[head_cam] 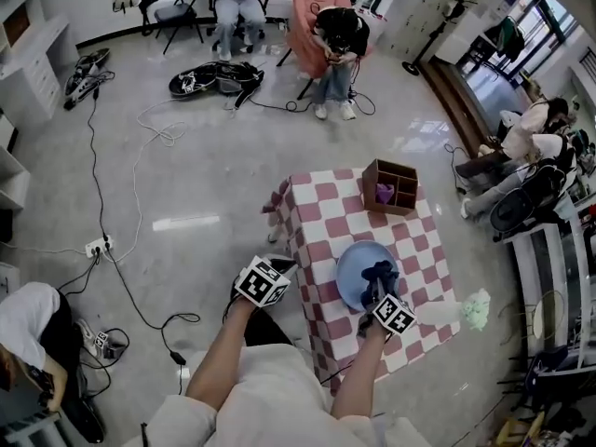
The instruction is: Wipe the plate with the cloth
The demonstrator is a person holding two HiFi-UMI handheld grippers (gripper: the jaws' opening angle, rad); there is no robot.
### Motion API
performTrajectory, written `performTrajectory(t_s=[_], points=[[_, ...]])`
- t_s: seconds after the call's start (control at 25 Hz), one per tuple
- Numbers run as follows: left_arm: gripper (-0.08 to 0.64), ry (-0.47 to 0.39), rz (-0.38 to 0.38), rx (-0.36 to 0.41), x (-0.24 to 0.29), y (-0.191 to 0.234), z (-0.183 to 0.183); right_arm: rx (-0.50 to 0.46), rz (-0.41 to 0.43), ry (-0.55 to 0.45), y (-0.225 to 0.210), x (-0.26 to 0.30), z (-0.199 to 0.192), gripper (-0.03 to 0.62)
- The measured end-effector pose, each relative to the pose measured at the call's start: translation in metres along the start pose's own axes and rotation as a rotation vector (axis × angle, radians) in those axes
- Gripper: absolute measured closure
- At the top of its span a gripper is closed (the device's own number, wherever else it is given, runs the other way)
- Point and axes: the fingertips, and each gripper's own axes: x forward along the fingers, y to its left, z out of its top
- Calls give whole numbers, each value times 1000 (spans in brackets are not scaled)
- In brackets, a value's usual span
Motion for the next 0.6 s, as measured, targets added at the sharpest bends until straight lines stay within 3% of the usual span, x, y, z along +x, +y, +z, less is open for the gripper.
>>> performTrajectory(t_s=[0.16,0.36,0.6], points=[[551,39,5,-31,10,20,5,13,10,24,7,25,5,476],[551,123,-144,57,55,2,34,-11,25,41,-2,40,20,476],[551,223,-254,156,118,-16,72,77,17,8,-25,56,34,476]])
